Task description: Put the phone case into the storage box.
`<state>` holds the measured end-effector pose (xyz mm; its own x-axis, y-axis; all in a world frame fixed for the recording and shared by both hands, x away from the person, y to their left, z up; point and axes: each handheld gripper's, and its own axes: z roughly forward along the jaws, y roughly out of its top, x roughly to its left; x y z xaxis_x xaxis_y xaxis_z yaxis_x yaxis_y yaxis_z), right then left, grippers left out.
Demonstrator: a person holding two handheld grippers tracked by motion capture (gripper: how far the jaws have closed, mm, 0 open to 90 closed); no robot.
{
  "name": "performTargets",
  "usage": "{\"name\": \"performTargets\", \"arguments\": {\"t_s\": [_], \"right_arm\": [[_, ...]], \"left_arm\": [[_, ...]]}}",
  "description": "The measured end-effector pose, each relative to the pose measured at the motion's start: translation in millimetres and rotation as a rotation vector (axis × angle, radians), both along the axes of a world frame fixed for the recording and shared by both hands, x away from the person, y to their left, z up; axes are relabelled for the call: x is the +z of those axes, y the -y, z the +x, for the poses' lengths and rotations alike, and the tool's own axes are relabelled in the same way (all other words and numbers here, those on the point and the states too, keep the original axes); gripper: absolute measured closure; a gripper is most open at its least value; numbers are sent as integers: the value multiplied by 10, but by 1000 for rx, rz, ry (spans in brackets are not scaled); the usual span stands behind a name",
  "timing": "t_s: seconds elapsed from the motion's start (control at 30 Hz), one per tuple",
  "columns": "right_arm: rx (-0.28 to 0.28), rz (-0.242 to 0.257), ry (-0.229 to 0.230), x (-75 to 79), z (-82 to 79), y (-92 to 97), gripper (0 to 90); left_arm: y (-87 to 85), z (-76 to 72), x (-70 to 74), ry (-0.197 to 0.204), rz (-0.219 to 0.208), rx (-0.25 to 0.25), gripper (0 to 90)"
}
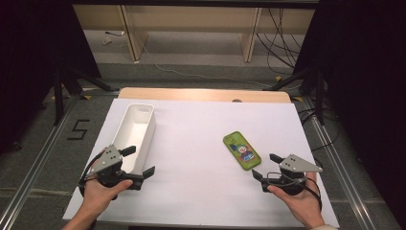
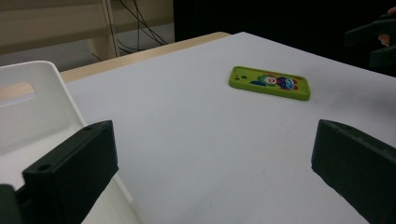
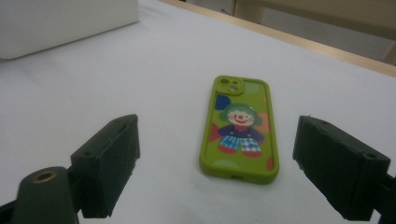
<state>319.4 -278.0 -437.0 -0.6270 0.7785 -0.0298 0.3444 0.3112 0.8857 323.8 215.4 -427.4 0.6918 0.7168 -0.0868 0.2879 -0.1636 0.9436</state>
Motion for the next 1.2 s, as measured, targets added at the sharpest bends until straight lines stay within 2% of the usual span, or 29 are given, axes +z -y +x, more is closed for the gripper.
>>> {"name": "performTargets", "arguments": {"t_s": [0.33,0.47,0.67,0.77,0.87,1.0,1.2], "right_arm": [[-18,-11,-7,-18,14,41,149],[-32,-39,-4,-5,70,23,98],[-43,-74,-36,2,227,-7,40],[-46,-98,-68,-20,306,-37,3],[-67,-139,-94,-54,376,-78,3],[-58,-150,-133,-78,451,-121,3],[-62,-181,-161,-121,622,-189,3]], "left_arm": [[36,24,-4,-3,6,-9,0],[-3,-5,-6,-5,4,-2,0],[-35,-46,-13,-7,6,9,0],[-50,-56,-12,-6,5,11,0],[-54,-60,-16,-10,7,15,0],[-49,-59,-19,-13,8,15,0],[-43,-53,-20,-14,9,17,0]]}}
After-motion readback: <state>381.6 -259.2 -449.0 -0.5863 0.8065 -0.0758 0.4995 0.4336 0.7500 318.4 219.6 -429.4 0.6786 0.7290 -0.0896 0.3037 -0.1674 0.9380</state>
